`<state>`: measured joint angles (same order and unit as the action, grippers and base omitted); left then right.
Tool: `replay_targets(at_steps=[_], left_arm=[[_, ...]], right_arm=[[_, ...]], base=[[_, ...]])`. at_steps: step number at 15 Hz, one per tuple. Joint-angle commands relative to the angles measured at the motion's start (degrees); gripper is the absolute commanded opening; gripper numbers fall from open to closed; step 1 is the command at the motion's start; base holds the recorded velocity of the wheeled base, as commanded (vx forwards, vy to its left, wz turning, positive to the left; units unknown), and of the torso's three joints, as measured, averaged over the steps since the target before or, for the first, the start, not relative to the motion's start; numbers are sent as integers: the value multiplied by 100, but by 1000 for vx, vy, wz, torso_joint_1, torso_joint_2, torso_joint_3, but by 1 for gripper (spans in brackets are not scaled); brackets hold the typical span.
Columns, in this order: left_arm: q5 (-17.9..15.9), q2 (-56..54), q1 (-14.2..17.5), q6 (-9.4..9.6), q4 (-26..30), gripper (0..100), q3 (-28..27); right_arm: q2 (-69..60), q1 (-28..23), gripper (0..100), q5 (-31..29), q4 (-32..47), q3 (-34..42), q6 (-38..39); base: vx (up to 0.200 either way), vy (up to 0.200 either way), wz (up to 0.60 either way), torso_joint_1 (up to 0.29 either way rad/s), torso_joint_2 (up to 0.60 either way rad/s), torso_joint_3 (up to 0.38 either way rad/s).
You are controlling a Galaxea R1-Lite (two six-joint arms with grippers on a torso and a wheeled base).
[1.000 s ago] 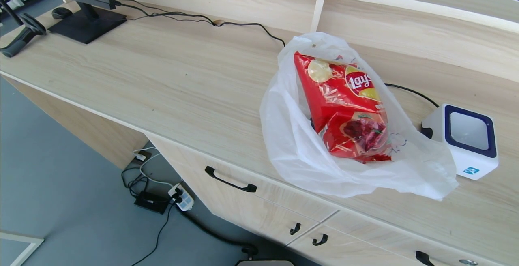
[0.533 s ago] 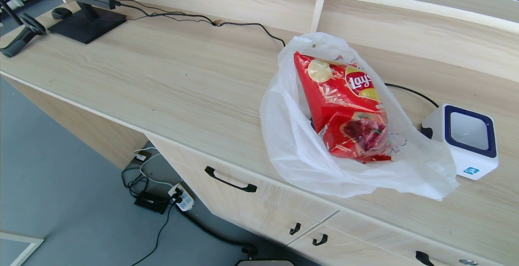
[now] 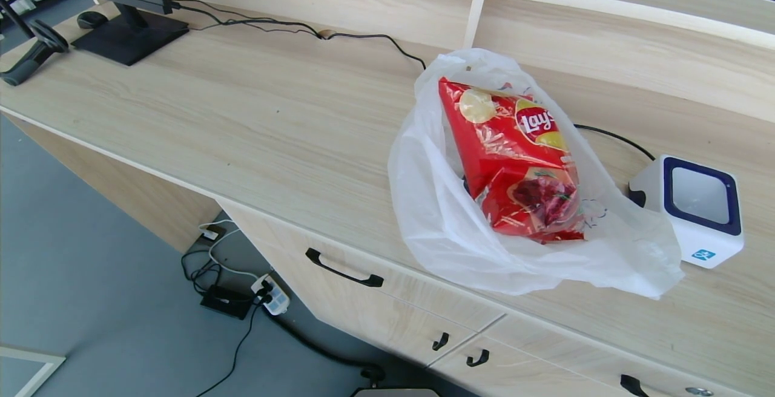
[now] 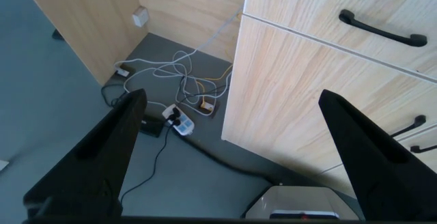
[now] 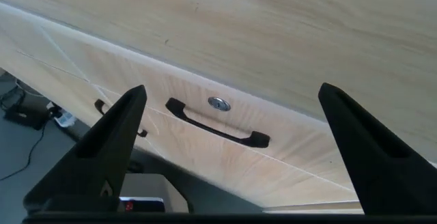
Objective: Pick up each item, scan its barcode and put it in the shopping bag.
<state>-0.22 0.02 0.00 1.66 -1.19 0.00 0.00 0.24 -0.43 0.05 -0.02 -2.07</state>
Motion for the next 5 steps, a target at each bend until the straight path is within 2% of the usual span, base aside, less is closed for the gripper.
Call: replay_targets(at_steps=[1,5], left_arm=[[4,-2,0,1,-4,100,0],[4,-2,0,1,-4,100,0]], right_arm=[[9,2,100,-1,4,2,31],[9,2,100,-1,4,-6,75]], base=[[0,0,0,0,0,0],[0,0,0,0,0,0]])
